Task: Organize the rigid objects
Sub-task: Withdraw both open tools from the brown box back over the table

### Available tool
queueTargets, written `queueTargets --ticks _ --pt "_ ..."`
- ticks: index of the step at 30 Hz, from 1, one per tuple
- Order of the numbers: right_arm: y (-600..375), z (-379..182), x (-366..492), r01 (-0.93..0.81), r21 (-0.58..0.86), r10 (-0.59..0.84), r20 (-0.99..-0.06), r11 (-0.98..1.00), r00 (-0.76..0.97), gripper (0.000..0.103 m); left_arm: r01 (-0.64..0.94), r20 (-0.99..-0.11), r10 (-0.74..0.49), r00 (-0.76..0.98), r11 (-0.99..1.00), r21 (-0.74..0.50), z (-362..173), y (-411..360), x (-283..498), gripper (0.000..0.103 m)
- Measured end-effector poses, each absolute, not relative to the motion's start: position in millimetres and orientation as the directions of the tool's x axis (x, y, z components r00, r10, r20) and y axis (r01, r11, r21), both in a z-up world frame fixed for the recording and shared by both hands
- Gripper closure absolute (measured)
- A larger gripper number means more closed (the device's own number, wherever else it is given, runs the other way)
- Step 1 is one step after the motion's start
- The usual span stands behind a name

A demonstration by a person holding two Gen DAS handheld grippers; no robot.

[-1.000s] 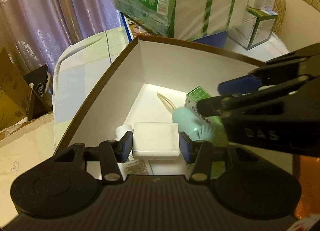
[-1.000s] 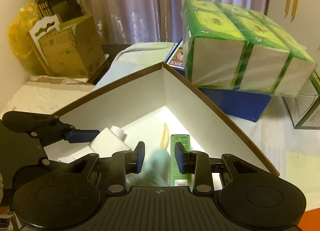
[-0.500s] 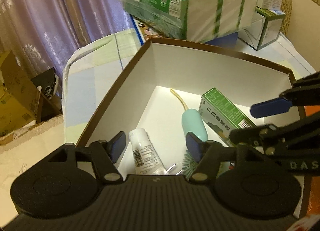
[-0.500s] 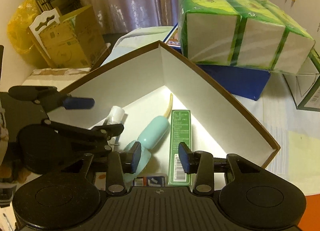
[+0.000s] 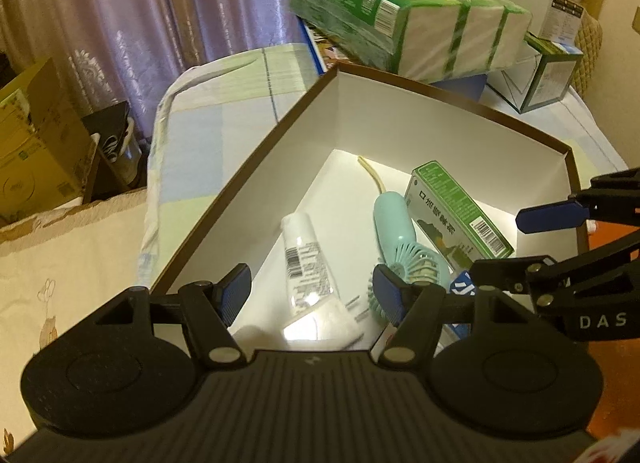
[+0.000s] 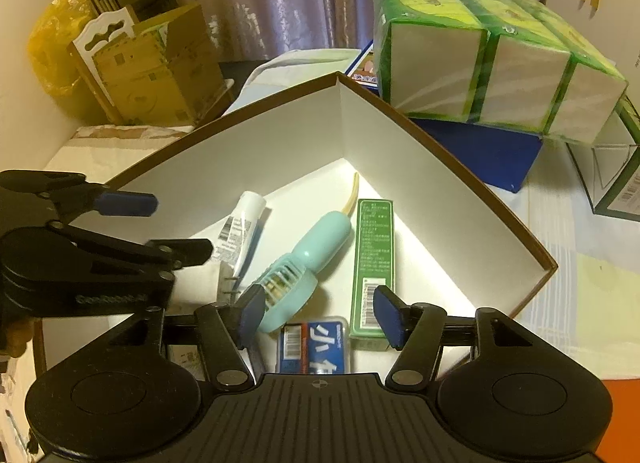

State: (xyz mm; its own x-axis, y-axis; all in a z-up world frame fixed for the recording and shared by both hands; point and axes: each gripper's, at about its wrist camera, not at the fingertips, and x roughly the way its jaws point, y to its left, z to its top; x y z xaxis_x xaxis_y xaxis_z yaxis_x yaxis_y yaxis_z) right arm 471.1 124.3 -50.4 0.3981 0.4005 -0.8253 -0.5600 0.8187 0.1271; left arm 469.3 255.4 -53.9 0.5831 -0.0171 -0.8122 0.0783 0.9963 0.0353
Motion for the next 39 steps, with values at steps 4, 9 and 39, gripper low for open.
queueTargets --ticks 4,9,39 --pt "121 -46 463 -0.564 0.136 0.412 -0.82 0.815 0.397 0.044 0.054 -0.808 -0.014 0.589 0.998 0.022 -45 258 455 0.039" --pt "116 -39 449 -0.569 0.144 0.426 -0.811 0.81 0.402 0.043 0.04 -0.806 -0.016 0.591 0.999 0.009 -35 258 434 0.039" --pt "64 -9 370 -0.567 0.182 0.483 -0.755 0.804 0.443 0.041 0.031 -0.772 -0.029 0.635 0.999 -0.012 -1 208 337 0.039"
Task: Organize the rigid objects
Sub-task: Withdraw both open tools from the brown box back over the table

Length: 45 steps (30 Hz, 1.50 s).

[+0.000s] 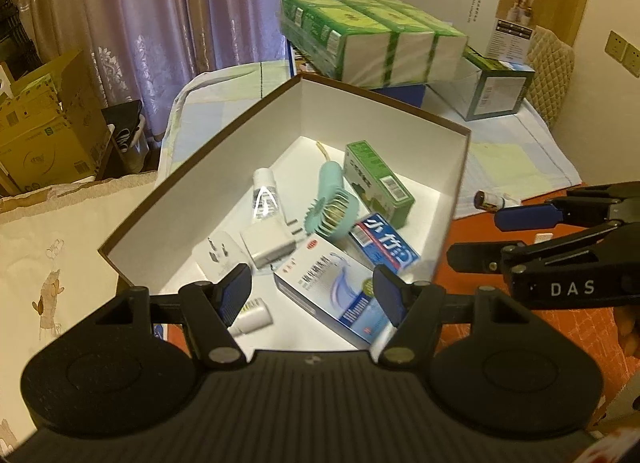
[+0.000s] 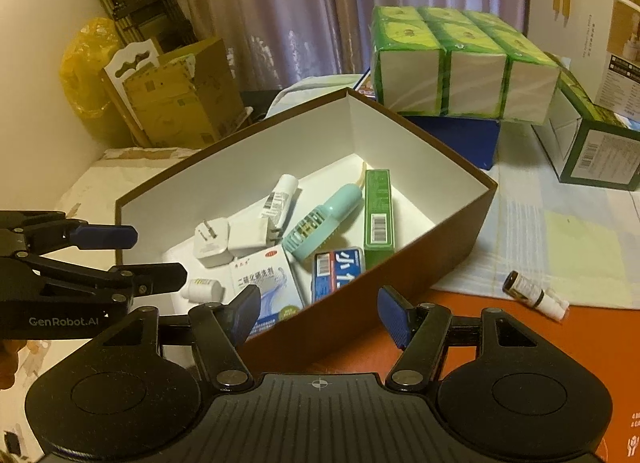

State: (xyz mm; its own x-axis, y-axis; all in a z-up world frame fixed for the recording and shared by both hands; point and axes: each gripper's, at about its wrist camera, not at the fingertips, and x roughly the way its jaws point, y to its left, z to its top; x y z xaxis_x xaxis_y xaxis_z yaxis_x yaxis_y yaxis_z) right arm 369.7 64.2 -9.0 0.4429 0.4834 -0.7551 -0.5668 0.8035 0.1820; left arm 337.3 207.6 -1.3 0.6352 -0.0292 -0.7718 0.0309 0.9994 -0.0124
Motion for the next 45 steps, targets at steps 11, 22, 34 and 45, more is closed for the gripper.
queueTargets --ticks 11,22,34,45 --pt "34 -10 342 -0.578 0.205 0.508 -0.746 0.79 0.43 0.041 0.037 -0.773 -0.025 0.634 0.999 -0.003 -1 176 310 0.039" --pt "-9 -16 318 -0.585 0.219 0.515 -0.757 0.78 0.403 0.041 0.036 -0.788 -0.027 0.615 0.999 -0.006 -10 139 289 0.039" --pt "-58 -30 308 -0.561 0.24 0.497 -0.788 0.792 0.365 0.041 0.043 -0.823 -0.043 0.567 0.999 -0.022 -26 97 277 0.04" --pt "-104 -43 310 -0.511 0.237 0.454 -0.817 0.827 0.355 0.041 0.073 -0.845 -0.074 0.529 0.996 -0.041 -40 62 279 0.04"
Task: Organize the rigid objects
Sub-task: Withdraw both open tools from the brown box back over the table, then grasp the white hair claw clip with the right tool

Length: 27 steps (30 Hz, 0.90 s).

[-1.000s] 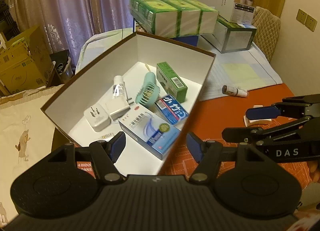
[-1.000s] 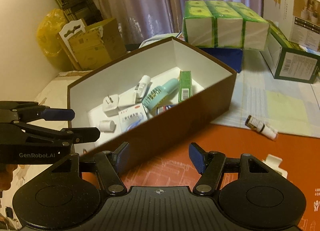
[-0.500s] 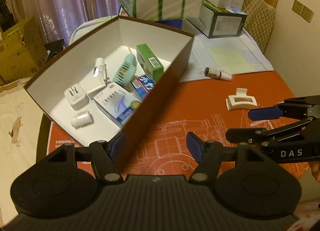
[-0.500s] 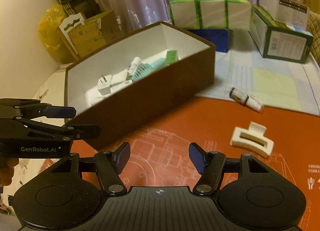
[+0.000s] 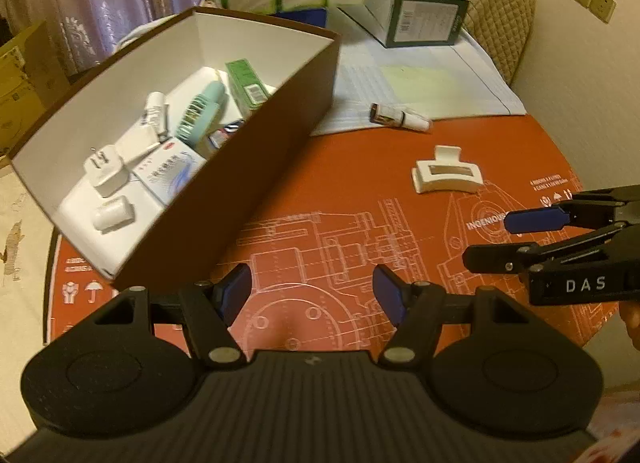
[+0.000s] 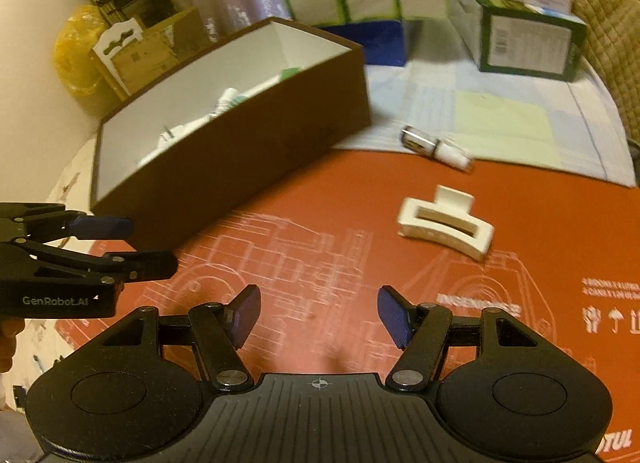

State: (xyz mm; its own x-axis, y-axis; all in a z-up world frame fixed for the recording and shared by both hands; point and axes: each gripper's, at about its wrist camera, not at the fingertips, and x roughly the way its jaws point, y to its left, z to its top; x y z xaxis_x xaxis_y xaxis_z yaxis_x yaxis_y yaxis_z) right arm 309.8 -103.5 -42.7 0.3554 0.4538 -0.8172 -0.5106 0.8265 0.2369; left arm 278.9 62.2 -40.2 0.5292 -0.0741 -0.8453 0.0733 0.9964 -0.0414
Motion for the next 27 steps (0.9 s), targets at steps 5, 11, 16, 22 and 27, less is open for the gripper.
queueTargets --ticks 5,11,16,22,27 --pt "-126 -47 313 -0.473 0.238 0.432 -0.828 0.848 0.359 0.041 0.105 -0.85 -0.092 0.518 0.993 -0.044 -47 44 287 0.04" --pt "-145 -49 319 -0.44 0.239 0.417 -0.83 0.866 0.37 0.041 0.137 -0.85 -0.11 0.515 0.99 -0.045 -52 24 299 0.04" --pt "-155 -50 326 -0.428 0.24 0.413 -0.829 0.871 0.377 0.041 0.152 -0.852 -0.118 0.51 0.987 -0.045 -59 13 312 0.04" --pt "-165 -53 340 -0.418 0.239 0.411 -0.824 0.876 0.39 0.041 0.166 -0.851 -0.125 0.51 0.985 -0.045 -65 0 330 0.04" --pt "-171 -59 354 -0.419 0.219 0.398 -0.823 0.881 0.406 0.041 0.167 -0.852 -0.125 0.508 0.985 -0.045 -74 -7 347 0.04"
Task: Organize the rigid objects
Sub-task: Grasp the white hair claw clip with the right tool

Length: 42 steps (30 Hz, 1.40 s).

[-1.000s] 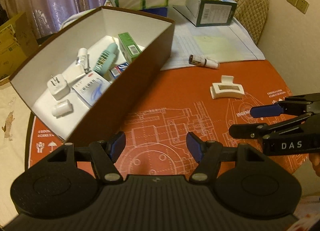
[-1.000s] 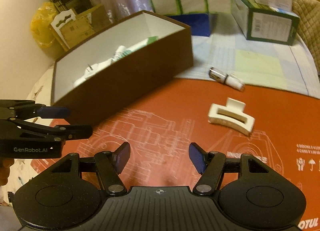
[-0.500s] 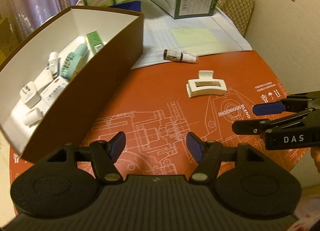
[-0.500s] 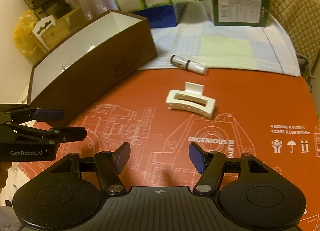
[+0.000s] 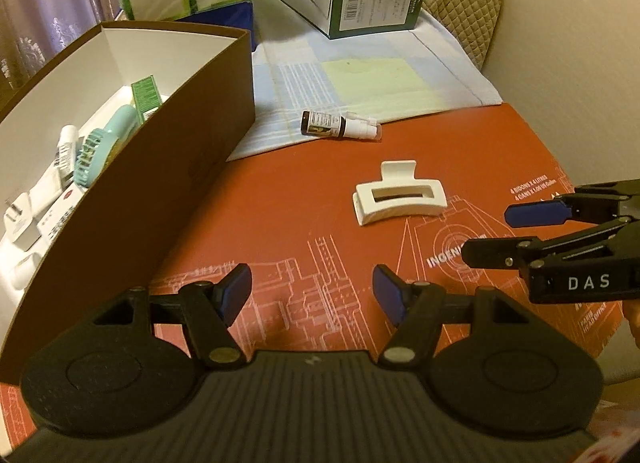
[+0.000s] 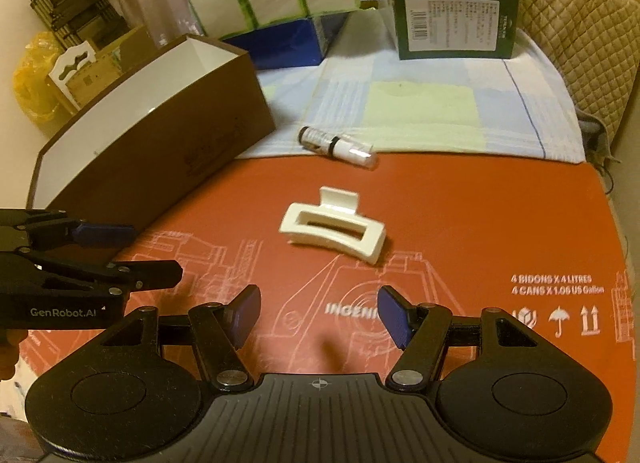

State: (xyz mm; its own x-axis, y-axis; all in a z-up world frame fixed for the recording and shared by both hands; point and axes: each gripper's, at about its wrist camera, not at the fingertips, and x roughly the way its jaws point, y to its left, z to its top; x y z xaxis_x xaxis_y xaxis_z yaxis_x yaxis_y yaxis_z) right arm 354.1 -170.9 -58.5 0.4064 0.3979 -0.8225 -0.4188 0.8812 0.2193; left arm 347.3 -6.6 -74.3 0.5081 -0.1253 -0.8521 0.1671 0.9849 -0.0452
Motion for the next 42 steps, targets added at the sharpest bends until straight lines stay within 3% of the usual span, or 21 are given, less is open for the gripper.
queueTargets --ticks 21,32,33,34,37,42 --pt "-152 -96 415 -0.601 0.135 0.436 -0.811 0.788 0.39 0.041 0.144 -0.89 -0.108 0.444 0.988 -0.048 -116 -9 402 0.04" --pt "-134 -121 424 -0.726 0.021 0.401 -0.845 0.687 0.355 0.042 0.129 -0.9 -0.102 0.424 0.99 -0.051 -128 -4 418 0.04" --pt "-134 -122 423 -0.726 0.009 0.392 -0.846 0.688 0.361 0.043 0.13 -0.9 -0.103 0.423 0.99 -0.053 -129 -4 419 0.04" --pt "-136 -124 422 -0.722 -0.002 0.381 -0.849 0.692 0.367 0.054 0.131 -0.901 -0.105 0.421 0.99 -0.054 -129 -4 419 0.04" --pt "-143 -127 422 -0.688 0.011 0.353 -0.864 0.725 0.359 0.07 0.134 -0.904 -0.109 0.414 0.989 -0.058 -132 -5 421 0.04" --pt "-159 -122 418 -0.618 0.107 0.369 -0.875 0.778 0.313 0.072 0.146 -0.907 -0.118 0.405 0.987 -0.064 -135 -7 423 0.04"
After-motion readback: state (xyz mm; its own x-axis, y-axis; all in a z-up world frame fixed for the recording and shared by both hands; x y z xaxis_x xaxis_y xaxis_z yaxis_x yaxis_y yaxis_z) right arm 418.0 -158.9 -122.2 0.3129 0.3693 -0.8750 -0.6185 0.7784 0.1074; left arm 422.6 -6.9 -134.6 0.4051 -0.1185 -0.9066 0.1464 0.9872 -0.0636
